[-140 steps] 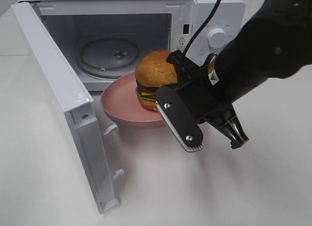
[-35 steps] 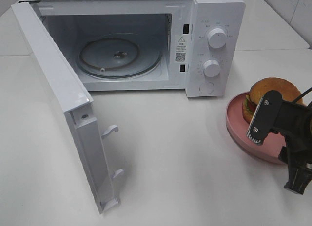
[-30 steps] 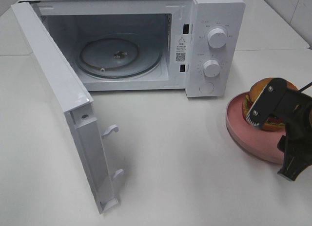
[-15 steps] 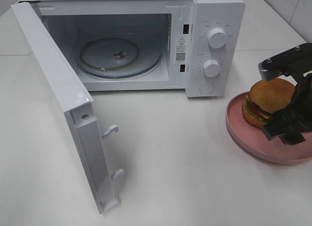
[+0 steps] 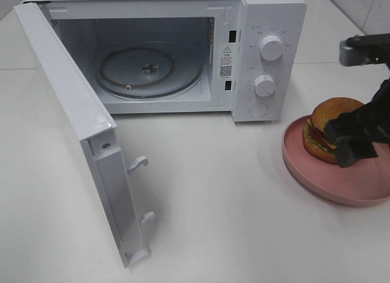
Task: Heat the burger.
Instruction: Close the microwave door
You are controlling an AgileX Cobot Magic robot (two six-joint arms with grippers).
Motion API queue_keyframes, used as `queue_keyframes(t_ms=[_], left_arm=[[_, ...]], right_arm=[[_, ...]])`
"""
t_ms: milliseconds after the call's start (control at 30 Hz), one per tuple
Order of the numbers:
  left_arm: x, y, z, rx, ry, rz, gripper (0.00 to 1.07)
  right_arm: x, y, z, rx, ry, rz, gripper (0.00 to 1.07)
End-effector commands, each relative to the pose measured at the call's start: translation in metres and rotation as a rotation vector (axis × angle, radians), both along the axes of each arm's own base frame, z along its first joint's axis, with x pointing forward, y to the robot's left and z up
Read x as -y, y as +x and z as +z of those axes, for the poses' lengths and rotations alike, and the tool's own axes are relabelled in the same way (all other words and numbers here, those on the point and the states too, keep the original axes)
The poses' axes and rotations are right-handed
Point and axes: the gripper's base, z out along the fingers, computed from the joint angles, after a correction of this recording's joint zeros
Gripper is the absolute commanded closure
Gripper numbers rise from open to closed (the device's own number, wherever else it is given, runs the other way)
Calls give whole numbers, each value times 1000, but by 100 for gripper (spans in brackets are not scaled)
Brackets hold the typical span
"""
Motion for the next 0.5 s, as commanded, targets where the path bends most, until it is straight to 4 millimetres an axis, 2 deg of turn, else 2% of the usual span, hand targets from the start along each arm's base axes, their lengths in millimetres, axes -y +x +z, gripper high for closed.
queue_keyframes(t_ms=[33,100,233,267,300,333,367,400,433,467,500], left_arm=[[0,0,0,12,-12,0,106],[0,0,0,12,-12,0,106],[0,0,0,12,-12,0,106],[0,0,0,12,-12,0,106],[0,0,0,12,-12,0,106],[0,0,0,12,-12,0,106],[0,0,0,12,-12,0,106],[0,0,0,12,-12,0,106],[0,0,0,12,-12,0,106],[0,0,0,12,-12,0,106],[0,0,0,12,-12,0,106]], right_arm=[[11,-2,11,36,18,-32,35],[24,-9,23,75,28,-85,35],[32,-22,34,95,23,-108,35],[36,-35,42,111,25,-116,35],[36,-35,42,111,25,-116,35],[37,-40,44,118,28,-118,35],[41,-54,49,143,35,-122,35],[41,-54,49,143,35,-122,35],[44,-68,52,176,44,-123,35],[44,-68,52,176,44,-123,35],[49,-85,52,213,53,-124,35]])
